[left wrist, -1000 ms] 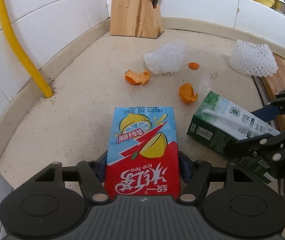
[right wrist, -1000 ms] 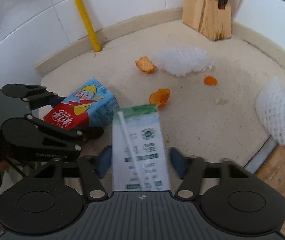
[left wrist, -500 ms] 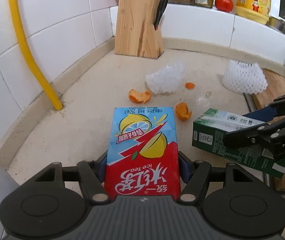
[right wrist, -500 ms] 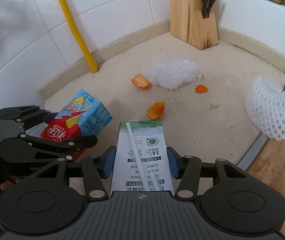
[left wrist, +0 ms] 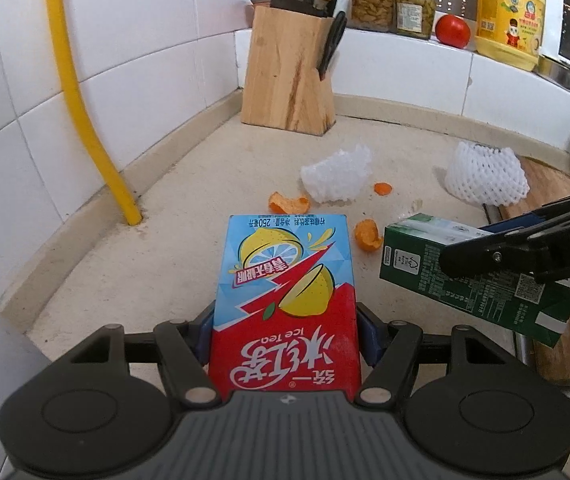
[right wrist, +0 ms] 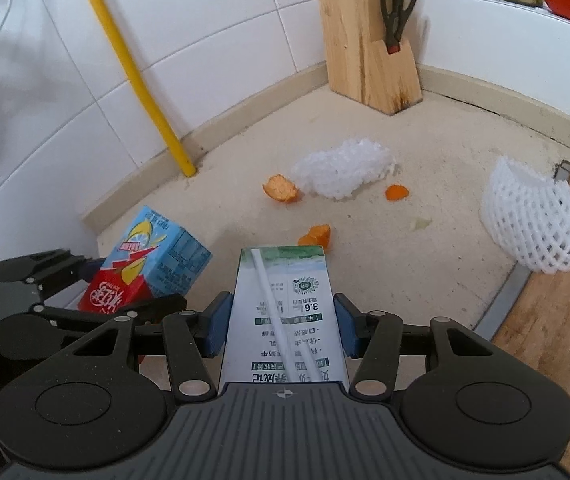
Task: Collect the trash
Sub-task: 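Lift both cartons up from the counter, then carry both cartons down over the trash bin, then open both grippers to drop the cartons into the bin, then raise both tools from the bin toward the foam nets on the counter, then grasp a white foam net with the left gripper while the right grasps another foam net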
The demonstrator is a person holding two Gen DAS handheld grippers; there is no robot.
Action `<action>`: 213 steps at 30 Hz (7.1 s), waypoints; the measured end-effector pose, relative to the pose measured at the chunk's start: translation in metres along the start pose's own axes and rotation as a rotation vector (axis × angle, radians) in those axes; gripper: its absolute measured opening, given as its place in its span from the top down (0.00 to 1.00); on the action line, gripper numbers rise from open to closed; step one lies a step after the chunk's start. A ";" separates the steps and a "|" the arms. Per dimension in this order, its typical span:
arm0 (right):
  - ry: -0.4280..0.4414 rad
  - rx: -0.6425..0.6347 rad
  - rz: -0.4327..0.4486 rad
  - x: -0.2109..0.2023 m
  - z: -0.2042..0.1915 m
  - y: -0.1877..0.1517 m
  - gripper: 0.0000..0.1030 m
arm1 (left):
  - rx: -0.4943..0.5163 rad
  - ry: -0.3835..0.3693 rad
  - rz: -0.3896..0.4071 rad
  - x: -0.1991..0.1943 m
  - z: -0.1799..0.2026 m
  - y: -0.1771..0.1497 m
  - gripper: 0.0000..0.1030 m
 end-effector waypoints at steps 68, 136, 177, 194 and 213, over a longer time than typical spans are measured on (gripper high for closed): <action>0.243 -0.426 -0.210 0.118 -0.297 -0.055 0.41 | -0.523 0.354 -0.031 -0.102 -0.214 -0.208 0.41; 0.131 -0.343 -0.239 0.130 -0.267 -0.068 0.31 | -0.518 0.397 -0.088 -0.086 -0.218 -0.218 0.39; 0.068 -0.110 -0.047 0.059 -0.116 -0.009 0.24 | -0.266 0.310 -0.021 -0.046 -0.119 -0.087 0.39; -0.138 0.079 0.043 0.022 0.017 0.010 0.23 | -0.076 0.127 0.010 0.015 -0.037 0.011 0.39; -0.344 0.080 0.108 0.004 0.123 0.045 0.17 | 0.201 0.027 0.070 0.092 0.048 0.128 0.38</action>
Point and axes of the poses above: each gripper's, at about its wrist camera, not at the fingertips, and x roughly the way its jaws point, z to its right, y to its top, the point moved 8 cm from there along x, roughly the way its jaws point, and after that the axes turned 8 degrees about -z, right-handed, at the moved point
